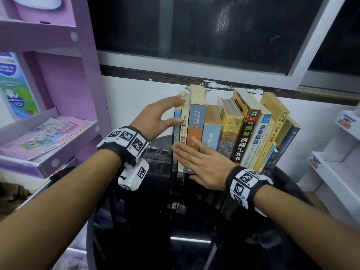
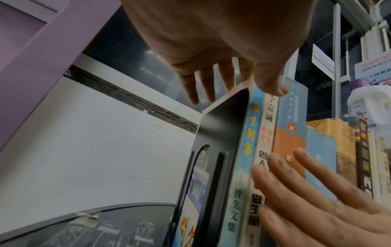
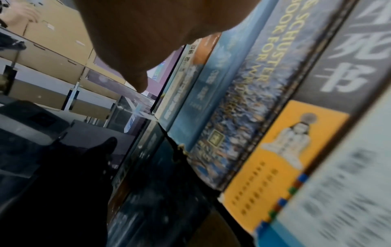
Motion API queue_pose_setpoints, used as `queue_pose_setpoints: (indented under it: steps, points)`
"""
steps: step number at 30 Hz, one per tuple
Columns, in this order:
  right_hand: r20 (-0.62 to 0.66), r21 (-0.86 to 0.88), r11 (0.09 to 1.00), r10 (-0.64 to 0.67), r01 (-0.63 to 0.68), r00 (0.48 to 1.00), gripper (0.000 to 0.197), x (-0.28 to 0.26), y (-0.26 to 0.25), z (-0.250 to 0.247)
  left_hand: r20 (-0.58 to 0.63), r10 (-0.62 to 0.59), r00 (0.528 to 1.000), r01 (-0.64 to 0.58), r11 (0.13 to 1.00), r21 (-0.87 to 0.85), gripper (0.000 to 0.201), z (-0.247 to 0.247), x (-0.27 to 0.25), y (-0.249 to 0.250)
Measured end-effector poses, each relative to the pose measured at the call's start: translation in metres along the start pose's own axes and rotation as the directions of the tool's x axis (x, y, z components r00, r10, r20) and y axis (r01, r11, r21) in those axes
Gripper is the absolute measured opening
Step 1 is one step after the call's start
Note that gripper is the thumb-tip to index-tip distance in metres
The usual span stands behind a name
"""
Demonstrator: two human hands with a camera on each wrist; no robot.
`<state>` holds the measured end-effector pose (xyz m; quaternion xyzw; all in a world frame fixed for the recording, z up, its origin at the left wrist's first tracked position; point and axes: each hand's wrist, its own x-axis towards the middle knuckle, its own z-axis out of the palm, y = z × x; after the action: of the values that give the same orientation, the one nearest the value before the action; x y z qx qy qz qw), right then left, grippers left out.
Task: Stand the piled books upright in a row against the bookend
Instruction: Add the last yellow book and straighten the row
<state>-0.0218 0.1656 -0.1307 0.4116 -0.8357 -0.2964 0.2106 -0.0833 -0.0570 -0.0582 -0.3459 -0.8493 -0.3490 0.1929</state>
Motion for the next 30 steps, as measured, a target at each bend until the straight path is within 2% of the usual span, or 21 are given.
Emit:
queue_pose_setpoints:
  steps: [7,12,22,26,30]
  points:
    - [0.029,0.006,0.999,0.031,-0.032,0.999,0.077,-0.023,0.014,0.005,0.018,0.115,0.993,-0.116,0.981,0.157,0.076,0.016,0.018,0.020]
    - [0.013,0.010,1.000,0.018,-0.018,1.000,0.076,-0.022,0.017,0.013,-0.039,0.105,0.994,-0.104,0.994,0.030,0.071,0.028,0.021,0.019]
    - [0.015,0.033,0.999,0.014,-0.015,1.000,0.077,-0.021,0.017,0.017,-0.023,0.107,0.994,-0.105,0.993,0.058,0.074,0.027,0.022,0.017]
    - [0.014,0.047,0.998,0.028,-0.029,0.999,0.077,-0.031,0.015,0.009,0.004,0.108,0.994,-0.107,0.983,0.152,0.076,0.021,0.024,0.024]
    - [0.023,0.051,0.996,0.073,-0.074,0.997,0.077,-0.055,0.020,0.004,0.009,0.194,0.981,-0.187,0.934,0.304,0.079,0.020,0.031,0.041]
